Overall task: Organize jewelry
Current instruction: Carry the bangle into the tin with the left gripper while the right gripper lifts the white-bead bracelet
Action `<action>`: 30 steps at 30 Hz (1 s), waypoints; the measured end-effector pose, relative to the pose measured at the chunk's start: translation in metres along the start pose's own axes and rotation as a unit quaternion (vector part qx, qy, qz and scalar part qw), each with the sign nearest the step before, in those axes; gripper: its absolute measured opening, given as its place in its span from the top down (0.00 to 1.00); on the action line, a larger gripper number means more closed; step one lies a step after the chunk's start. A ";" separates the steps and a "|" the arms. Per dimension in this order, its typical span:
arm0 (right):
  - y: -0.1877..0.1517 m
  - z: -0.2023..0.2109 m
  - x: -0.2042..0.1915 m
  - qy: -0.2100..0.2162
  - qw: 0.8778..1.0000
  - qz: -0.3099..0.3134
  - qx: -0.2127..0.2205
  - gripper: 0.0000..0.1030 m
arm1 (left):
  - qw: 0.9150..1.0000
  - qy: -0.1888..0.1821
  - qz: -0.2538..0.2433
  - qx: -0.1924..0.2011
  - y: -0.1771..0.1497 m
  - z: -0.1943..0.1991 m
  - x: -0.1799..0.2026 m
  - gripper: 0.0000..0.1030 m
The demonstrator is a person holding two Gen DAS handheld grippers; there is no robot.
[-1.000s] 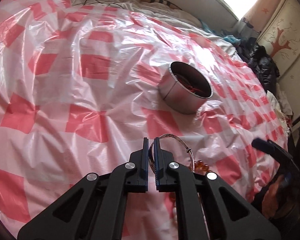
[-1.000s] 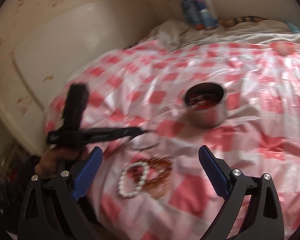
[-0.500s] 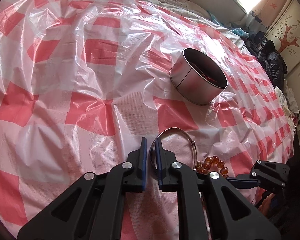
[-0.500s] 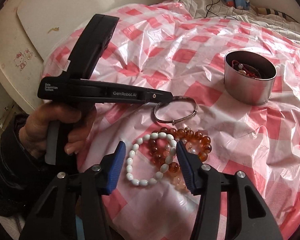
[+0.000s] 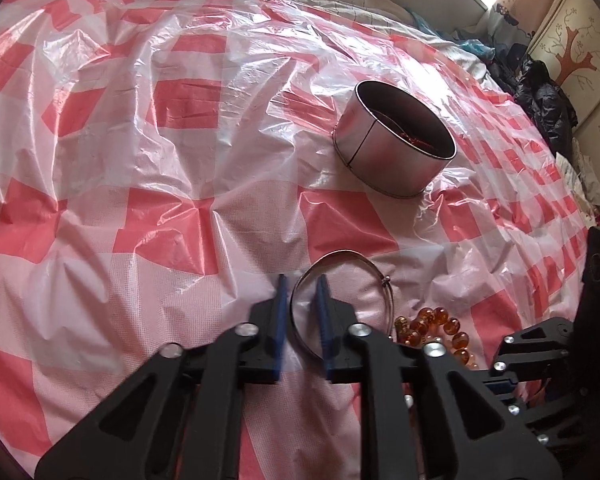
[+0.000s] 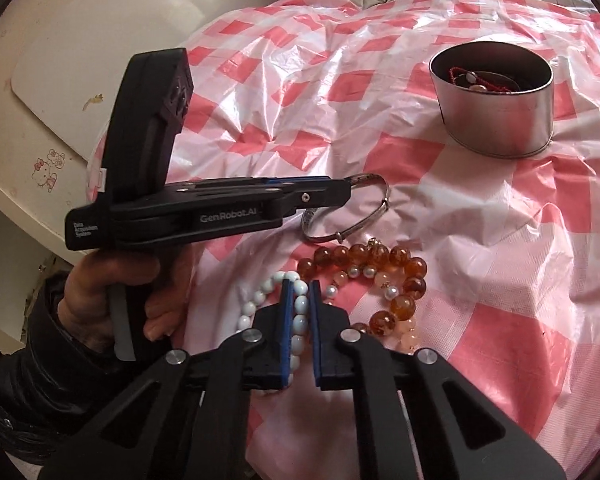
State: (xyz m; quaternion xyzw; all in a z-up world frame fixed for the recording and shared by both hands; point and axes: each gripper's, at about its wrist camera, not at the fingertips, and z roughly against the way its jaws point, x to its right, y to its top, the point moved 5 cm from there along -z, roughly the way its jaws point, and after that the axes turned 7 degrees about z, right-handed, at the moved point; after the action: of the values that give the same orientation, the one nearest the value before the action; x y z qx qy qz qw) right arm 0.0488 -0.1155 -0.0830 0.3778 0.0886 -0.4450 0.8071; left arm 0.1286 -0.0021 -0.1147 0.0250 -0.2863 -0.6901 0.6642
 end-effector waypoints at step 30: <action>0.056 0.154 0.104 0.160 0.910 -0.200 0.325 0.92 | 0.993 -0.059 -0.019 0.104 0.095 0.023 0.062 0.97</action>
State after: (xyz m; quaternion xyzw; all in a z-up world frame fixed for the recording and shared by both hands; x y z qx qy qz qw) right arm 0.1239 -0.2715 0.0050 0.6601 0.1406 -0.5344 0.5089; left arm 0.1972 -0.0474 -0.0335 0.0581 -0.3946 -0.6693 0.6269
